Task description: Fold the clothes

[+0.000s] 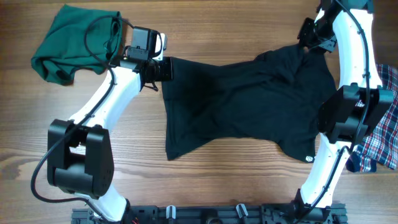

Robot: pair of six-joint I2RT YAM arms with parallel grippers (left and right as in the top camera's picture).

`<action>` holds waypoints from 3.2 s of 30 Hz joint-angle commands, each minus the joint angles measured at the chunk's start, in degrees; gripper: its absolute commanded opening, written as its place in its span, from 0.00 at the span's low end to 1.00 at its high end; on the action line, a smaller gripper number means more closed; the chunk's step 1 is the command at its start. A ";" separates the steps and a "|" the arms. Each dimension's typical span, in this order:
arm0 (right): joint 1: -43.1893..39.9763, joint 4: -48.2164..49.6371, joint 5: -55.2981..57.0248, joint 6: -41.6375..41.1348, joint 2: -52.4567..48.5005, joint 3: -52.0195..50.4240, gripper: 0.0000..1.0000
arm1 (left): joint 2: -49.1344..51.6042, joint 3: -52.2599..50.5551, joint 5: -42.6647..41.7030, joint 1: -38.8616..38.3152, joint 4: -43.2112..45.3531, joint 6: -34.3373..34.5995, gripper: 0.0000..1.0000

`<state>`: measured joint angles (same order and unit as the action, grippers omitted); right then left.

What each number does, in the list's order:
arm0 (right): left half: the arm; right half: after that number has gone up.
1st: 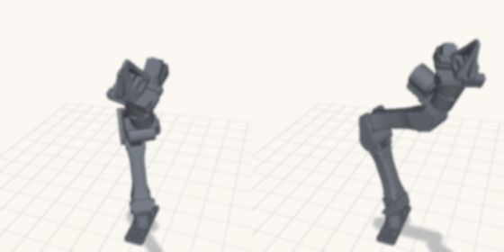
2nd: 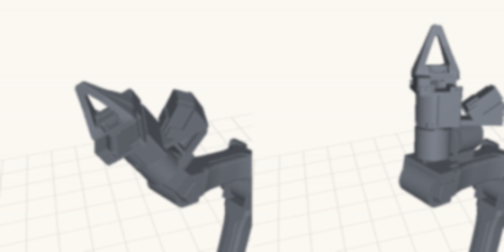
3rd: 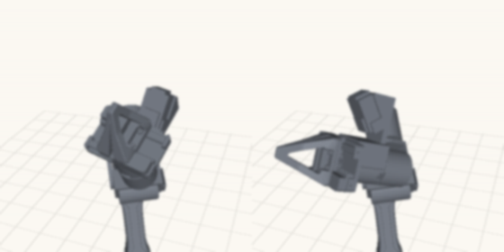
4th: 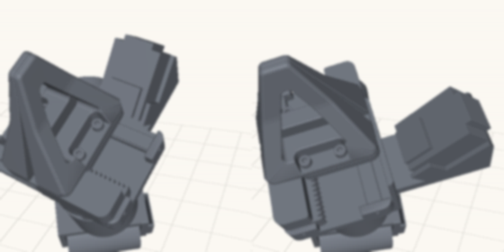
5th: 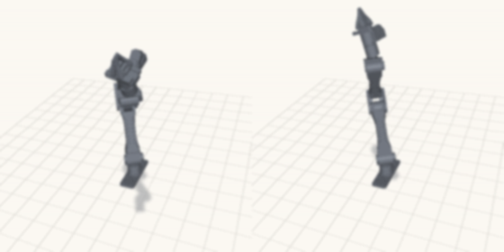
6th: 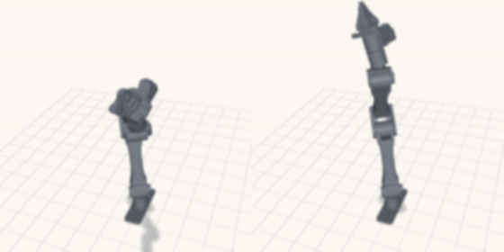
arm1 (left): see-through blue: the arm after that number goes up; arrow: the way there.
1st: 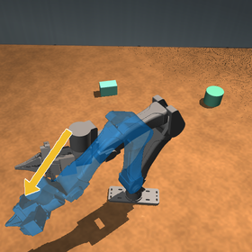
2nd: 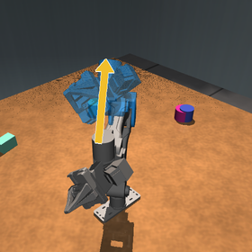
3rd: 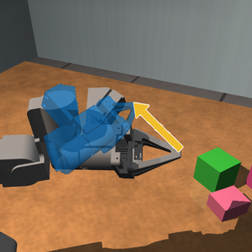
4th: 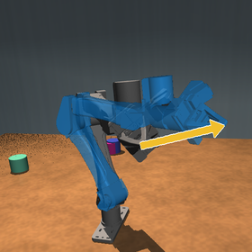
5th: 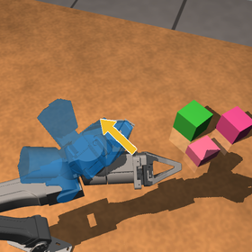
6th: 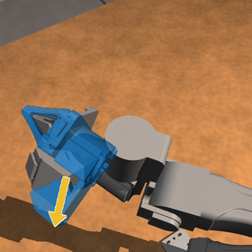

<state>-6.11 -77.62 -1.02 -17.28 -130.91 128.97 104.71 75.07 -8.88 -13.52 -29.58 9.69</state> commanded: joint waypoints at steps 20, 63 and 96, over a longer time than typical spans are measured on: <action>3.89 8.70 0.20 4.24 -0.02 -20.35 0.04 | 0.81 0.46 -0.70 -0.24 -0.20 -0.48 0.26; 8.39 22.88 5.05 -3.43 6.01 -34.95 0.04 | 0.81 0.46 -0.68 -0.24 0.20 -0.50 0.29; 8.39 11.08 -0.48 -21.94 41.64 -66.93 0.86 | -10.10 -9.35 -5.46 -7.23 -31.45 13.22 0.56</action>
<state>2.46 -68.27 -0.25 -35.18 -93.54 65.67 94.35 68.60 -14.87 -21.06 -62.65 20.27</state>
